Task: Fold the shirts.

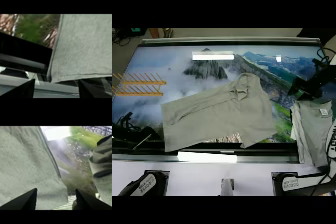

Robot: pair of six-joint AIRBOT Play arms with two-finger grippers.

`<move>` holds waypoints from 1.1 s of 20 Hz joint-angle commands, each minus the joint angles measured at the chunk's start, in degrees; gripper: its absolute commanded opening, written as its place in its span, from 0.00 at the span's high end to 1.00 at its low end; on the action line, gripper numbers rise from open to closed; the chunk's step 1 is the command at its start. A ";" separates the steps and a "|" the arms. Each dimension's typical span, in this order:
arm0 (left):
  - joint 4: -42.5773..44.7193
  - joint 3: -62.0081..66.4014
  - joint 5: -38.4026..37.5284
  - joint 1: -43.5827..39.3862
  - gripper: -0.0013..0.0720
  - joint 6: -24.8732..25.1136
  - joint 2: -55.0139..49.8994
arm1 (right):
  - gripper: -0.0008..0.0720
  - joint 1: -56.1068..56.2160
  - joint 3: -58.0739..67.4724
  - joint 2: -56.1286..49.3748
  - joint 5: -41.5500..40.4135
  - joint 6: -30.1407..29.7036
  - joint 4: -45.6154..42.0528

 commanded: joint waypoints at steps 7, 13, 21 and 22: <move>-6.58 -12.02 8.41 0.00 0.17 1.51 -2.86 | 0.36 -2.23 -3.82 1.97 -0.15 -3.13 5.29; -7.41 -12.61 16.57 -5.97 0.44 -2.75 -4.11 | 0.27 -2.23 -4.28 1.97 1.57 -3.54 5.11; -7.41 -12.57 17.49 -8.96 0.93 -2.32 -3.56 | 0.20 0.63 -19.06 1.97 -4.04 -7.43 5.29; -7.41 -12.57 17.18 -8.96 0.93 -1.90 -3.30 | 0.29 1.70 -20.94 1.92 -6.19 -8.55 4.66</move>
